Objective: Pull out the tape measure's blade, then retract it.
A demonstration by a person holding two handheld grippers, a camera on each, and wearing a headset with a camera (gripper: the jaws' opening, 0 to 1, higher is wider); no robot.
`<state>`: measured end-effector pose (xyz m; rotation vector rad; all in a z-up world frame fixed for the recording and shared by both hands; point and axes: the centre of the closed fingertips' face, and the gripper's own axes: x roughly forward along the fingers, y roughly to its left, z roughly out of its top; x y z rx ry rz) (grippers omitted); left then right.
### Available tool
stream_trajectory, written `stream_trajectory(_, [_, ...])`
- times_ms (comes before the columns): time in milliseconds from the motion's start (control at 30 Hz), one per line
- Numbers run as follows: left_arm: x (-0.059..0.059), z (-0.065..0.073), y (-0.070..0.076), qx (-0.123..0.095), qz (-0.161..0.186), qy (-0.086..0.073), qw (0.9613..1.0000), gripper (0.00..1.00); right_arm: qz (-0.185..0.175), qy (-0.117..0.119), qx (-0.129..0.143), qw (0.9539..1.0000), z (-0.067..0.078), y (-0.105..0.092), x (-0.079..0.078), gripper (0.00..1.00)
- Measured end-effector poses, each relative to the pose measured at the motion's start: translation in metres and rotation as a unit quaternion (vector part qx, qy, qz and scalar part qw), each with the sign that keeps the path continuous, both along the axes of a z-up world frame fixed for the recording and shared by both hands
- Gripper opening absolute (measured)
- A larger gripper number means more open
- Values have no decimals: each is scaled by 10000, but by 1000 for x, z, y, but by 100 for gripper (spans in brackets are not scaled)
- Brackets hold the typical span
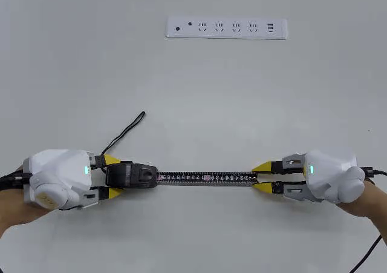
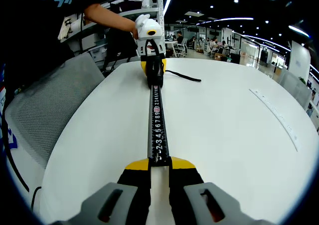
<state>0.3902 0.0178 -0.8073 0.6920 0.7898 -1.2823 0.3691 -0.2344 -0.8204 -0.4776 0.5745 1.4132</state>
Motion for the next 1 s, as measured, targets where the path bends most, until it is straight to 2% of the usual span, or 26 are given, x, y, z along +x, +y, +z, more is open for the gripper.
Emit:
stream_trajectory(633, [0,0,-1,45,-26,14,10000,28,-143,0,-167,9998,-3,-26,-3,10])
stream_trajectory(1000, [1,-2,0,132,-43,37,9999,28,-166,-59,-314,9994,-4,-30,-4,11])
